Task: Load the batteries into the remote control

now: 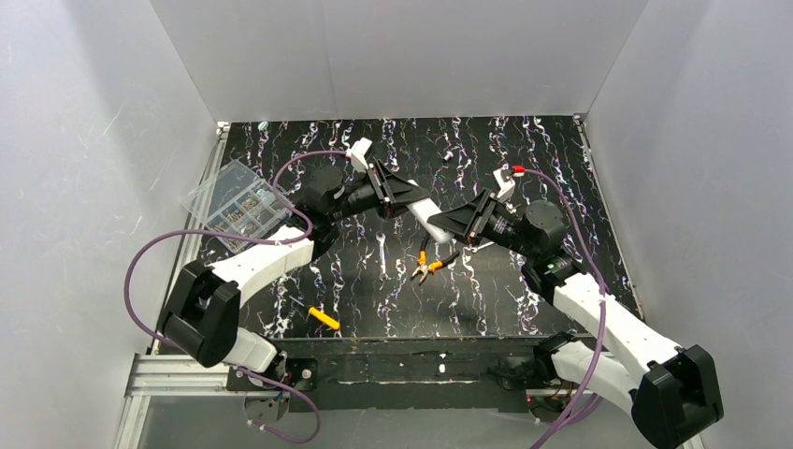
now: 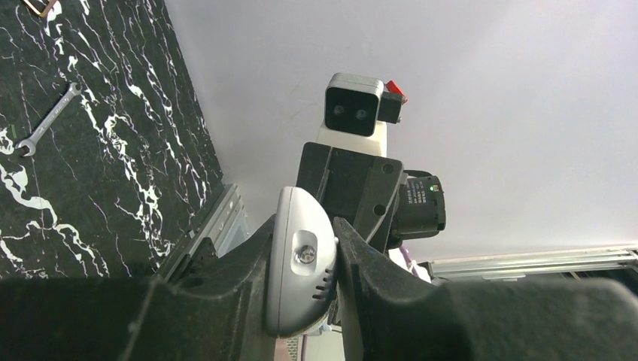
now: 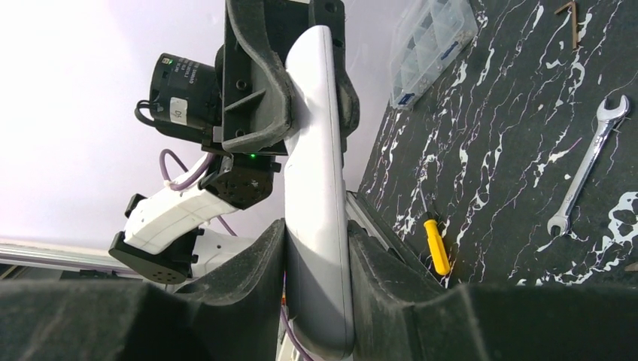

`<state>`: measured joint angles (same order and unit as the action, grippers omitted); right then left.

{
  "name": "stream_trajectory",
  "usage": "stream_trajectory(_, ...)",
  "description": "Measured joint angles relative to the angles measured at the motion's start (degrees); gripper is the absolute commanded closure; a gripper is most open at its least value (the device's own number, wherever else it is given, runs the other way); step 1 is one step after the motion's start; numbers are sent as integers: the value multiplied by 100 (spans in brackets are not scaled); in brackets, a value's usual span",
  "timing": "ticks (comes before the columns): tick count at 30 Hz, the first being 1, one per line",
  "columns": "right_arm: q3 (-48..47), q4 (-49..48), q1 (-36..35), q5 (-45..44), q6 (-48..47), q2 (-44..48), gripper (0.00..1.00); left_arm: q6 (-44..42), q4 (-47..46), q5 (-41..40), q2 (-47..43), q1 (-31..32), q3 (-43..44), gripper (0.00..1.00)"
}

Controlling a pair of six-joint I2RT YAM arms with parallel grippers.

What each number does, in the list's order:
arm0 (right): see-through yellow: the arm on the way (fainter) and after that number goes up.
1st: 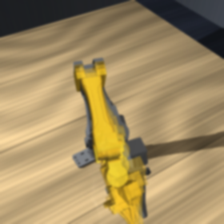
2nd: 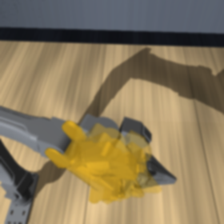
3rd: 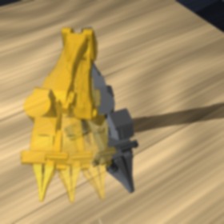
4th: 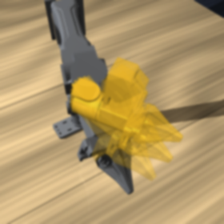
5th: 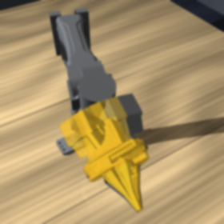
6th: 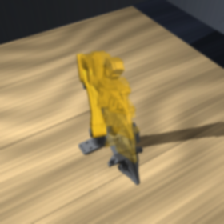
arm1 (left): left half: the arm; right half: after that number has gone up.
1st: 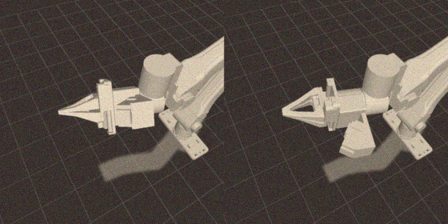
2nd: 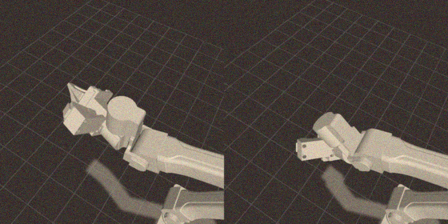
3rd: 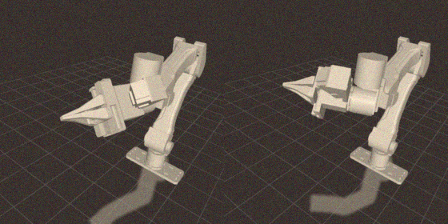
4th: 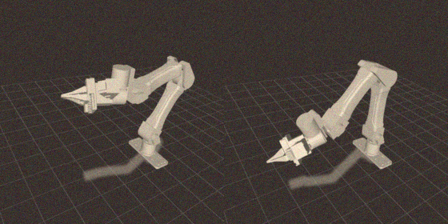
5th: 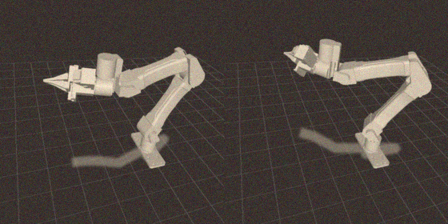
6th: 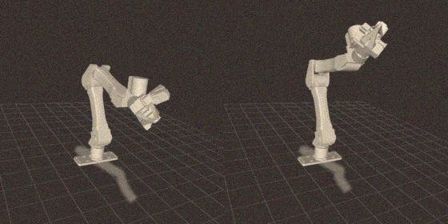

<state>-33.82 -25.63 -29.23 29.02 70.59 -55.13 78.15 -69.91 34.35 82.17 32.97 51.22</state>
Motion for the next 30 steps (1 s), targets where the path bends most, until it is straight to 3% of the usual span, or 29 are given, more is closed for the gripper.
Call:
stream_trajectory(6, 11, 13, 26, -39, -13, 133, 99, -37, 59, 85, 85, 0, 92, 32)
stream_trajectory(12, 33, 79, 42, -57, -52, 240, 99, -122, 153, 109, 81, 0, 122, 3)
stream_trajectory(21, 20, 713, 114, -376, -315, 518, 99, -527, 879, 144, -273, 0, 105, 2)
stream_trajectory(30, -1058, 3383, 116, -2225, -1644, 748, 99, -1858, 3018, -142, -1766, -4, -107, 2)
